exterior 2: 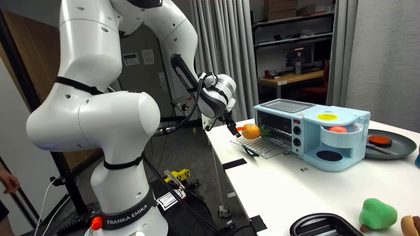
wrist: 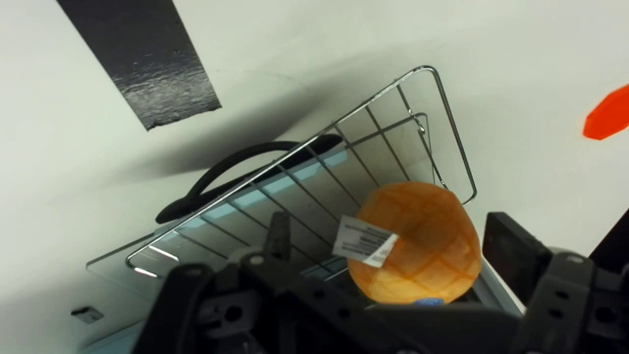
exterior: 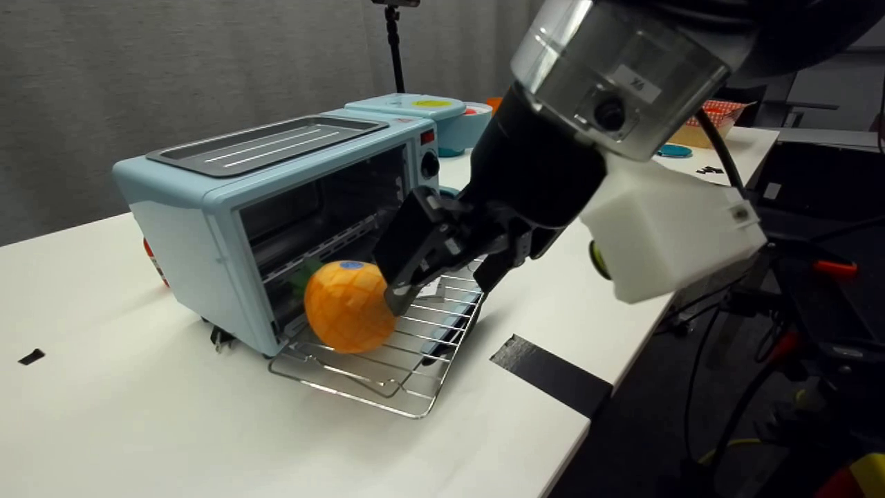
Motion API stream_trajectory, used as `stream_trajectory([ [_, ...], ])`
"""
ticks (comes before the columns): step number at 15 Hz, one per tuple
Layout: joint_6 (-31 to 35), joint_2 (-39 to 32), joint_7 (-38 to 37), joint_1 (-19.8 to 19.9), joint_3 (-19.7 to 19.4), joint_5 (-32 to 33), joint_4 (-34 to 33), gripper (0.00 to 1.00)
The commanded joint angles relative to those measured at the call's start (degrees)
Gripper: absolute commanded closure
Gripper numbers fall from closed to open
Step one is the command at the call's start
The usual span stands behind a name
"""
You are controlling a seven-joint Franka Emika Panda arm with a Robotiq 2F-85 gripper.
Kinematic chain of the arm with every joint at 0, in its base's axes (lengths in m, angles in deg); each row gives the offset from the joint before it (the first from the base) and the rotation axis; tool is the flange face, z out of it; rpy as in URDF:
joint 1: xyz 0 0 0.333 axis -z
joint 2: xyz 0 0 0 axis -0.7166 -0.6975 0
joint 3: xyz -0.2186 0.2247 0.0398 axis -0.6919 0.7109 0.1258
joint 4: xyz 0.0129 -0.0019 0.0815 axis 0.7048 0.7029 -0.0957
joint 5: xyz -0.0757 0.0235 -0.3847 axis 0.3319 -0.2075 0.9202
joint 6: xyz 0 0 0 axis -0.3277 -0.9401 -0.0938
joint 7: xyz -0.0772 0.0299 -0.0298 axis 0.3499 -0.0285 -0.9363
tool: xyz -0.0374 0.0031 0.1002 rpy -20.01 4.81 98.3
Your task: Pull the tray out of the oven
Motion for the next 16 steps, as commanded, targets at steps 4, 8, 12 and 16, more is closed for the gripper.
stream_trajectory([
  [4,-12.72,14.59,6.98,-5.28,-3.12,1.91,6.44,0.0],
  [8,-20.39,22.55,10.82,-7.1,-3.15,2.28,8.32,0.0],
  [12,-26.52,29.82,13.54,-7.54,-1.89,3.16,10.21,0.0],
  [16,-22.89,23.41,11.79,-6.63,-1.91,1.09,7.32,0.0],
])
